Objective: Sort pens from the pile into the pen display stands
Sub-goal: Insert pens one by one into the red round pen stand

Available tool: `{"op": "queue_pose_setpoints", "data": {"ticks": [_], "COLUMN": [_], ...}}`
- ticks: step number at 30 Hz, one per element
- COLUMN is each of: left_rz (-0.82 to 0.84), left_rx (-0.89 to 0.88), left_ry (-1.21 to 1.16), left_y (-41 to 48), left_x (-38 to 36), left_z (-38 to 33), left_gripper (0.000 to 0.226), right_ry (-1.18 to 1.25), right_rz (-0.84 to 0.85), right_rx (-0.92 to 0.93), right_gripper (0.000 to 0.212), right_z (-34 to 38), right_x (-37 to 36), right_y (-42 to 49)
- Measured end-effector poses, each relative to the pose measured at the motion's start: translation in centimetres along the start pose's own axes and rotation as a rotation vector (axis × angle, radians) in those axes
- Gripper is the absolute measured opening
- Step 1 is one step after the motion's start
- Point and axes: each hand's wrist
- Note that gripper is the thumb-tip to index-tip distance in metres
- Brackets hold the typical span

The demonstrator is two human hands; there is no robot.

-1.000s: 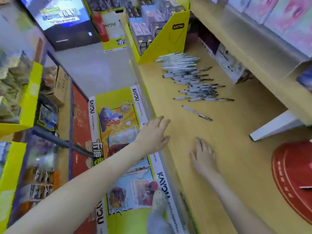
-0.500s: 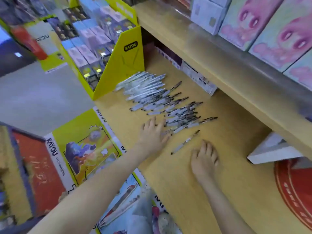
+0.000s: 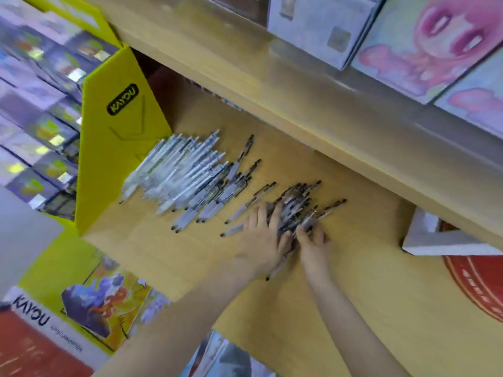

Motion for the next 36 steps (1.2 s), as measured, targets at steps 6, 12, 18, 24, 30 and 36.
{"op": "queue_pose_setpoints", "data": {"ticks": [6,12,18,24,30,36], "left_rz": [0.215,0.526,0.742,0.556,0.489,0.396], "left_rx": [-0.079,-0.019,0.097,0.169,0.154,0.181], "left_ry": [-0.12,-0.702,-0.993,-0.95,-1.03,-1.311], "left_y": [-0.9,-0.9,-2.0,-2.9,-3.8,-4.6], "left_x": [-0.6,0.8,3.4,4.1,4.4,5.4], "left_z": [-3.5,-4.3,-2.7,-2.4,-4.7,-7.4], "left_gripper": [0.074,0.072,0.082,0.055,0.057,0.015], "right_ry": [0.481,0.617,0.027,-0.093,-0.145,-0.061], "right_rz": [0.07,0.043,0.127,0.08,0.231,0.387], "right_rx": [-0.135,-0.175,-0.036,-0.009,0.221,0.531], "right_gripper": [0.052,0.026,0.027,0.018,0.018,0.052], "right_z": [0.4,0.4,-0.4,-0.8,-0.3,1.9], "right_x": [-0.4,2.3,6.1,9.0,9.9,6.1], "right_y": [0.2,-0.8,-1.7,-2.8,-4.7,-6.7]}}
Point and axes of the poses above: each hand's wrist, its own y-axis towards the middle knuckle, its own x-axis out of the back of the hand, z = x × y, and after that the axes turned 7 degrees about x, right-handed
